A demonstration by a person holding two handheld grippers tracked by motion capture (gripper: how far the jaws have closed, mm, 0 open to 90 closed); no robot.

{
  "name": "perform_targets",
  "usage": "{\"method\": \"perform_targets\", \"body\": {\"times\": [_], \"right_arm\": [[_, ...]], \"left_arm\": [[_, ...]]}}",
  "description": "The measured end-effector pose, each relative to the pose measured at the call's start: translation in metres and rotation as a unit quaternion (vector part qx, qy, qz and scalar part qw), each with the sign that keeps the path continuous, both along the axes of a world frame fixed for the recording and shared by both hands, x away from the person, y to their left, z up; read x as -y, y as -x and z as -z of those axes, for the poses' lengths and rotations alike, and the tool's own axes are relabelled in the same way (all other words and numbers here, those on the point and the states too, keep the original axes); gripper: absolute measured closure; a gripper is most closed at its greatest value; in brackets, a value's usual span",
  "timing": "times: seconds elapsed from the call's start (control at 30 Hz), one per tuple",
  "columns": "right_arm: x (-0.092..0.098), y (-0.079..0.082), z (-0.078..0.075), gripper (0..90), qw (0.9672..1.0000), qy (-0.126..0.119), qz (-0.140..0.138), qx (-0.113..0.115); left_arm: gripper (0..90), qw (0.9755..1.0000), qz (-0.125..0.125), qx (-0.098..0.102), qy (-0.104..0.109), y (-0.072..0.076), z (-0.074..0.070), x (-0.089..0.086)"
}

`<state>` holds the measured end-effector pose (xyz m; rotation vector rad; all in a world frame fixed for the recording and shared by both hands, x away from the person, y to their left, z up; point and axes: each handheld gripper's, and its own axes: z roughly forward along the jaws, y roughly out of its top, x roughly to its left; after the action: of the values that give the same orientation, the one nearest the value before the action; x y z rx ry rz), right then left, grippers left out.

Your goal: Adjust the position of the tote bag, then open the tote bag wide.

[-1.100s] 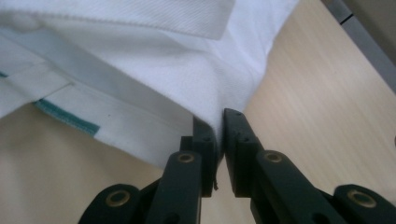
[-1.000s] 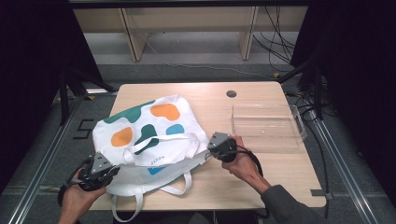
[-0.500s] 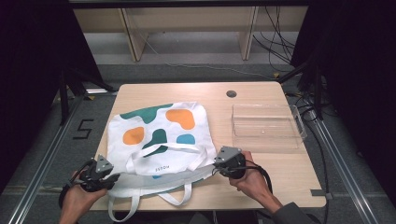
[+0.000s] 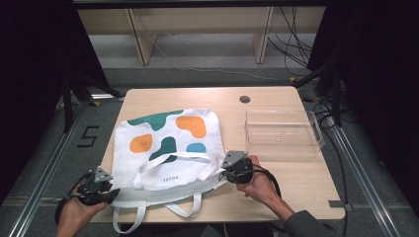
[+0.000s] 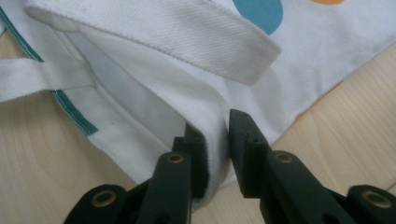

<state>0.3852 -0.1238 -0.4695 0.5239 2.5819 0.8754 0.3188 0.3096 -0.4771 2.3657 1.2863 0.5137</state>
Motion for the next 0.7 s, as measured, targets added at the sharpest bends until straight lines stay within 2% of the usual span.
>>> {"method": "perform_targets", "body": {"times": [0.03,0.07,0.1,0.13,0.17,0.2,0.27,0.3,0.33,0.37,0.4,0.43,0.47,0.5,0.57,0.6,0.7], "right_arm": [[-0.001,0.0,0.0,81.6,1.0,0.002,-0.002,0.003],[-0.001,0.0,-0.001,82.5,1.0,0.003,-0.003,-0.002],[-0.001,0.002,-0.003,82.8,1.0,0.002,0.003,-0.004],[0.0,0.002,-0.005,82.9,1.0,0.001,0.002,-0.003],[0.0,0.002,-0.005,82.9,1.0,0.001,0.002,-0.003],[0.001,0.002,-0.008,83.0,0.9999,-0.008,-0.006,-0.002],[0.002,0.002,-0.01,83.1,0.9999,-0.011,0.002,-0.002],[0.003,0.003,-0.012,83.1,0.9999,-0.016,0.005,0.001],[0.004,0.003,-0.014,83.1,0.9998,-0.017,-0.004,0.001],[0.005,0.004,-0.015,83.1,0.9997,-0.024,0.007,0.0],[0.007,0.004,-0.018,83.1,0.9997,-0.025,0.005,-0.005],[0.007,0.004,-0.018,83.1,0.9996,-0.029,0.007,0.0],[0.007,0.004,-0.018,83.1,0.9996,-0.029,0.007,0.0],[0.008,0.006,-0.021,83.1,0.9994,-0.033,0.008,-0.002],[0.008,0.006,-0.023,83.3,0.9992,-0.037,0.011,-0.004],[0.009,0.006,-0.024,83.4,0.9993,-0.036,0.011,-0.005],[0.011,0.005,-0.028,83.4,0.9988,-0.045,0.016,-0.007]], "left_arm": [[76.9,1.0,0.007,0.0,-0.003,0.0,-0.002,0.0],[80.7,0.9999,0.006,0.008,0.004,-0.001,-0.001,0.001],[84.5,0.9999,0.012,0.009,-0.001,0.0,-0.002,0.001],[85.0,0.9996,0.026,0.001,-0.011,0.001,-0.004,0.001],[85.2,0.9996,0.026,0.001,-0.011,0.001,-0.004,0.001],[85.3,0.9998,0.013,0.013,0.002,0.003,-0.003,0.002],[85.4,0.9998,0.01,0.016,0.005,0.003,-0.005,0.002],[85.4,0.9996,0.017,0.016,0.012,0.004,-0.008,0.001],[85.5,0.9995,0.027,0.013,0.005,0.003,-0.011,0.0],[85.5,0.9996,0.025,0.012,0.003,0.003,-0.013,0.0],[85.3,0.9996,0.019,0.018,0.014,0.003,-0.012,0.0],[85.3,0.9995,0.01,0.015,0.028,0.004,-0.012,0.001],[85.3,0.9993,0.011,0.016,0.032,0.004,-0.012,0.002],[85.3,0.9992,0.02,0.017,0.029,0.006,-0.015,0.001],[85.4,0.9993,0.019,0.02,0.027,0.007,-0.019,0.002],[85.3,0.999,0.017,0.025,0.033,0.008,-0.019,0.003],[85.3,0.999,0.029,0.019,0.027,0.008,-0.022,0.001]]}}
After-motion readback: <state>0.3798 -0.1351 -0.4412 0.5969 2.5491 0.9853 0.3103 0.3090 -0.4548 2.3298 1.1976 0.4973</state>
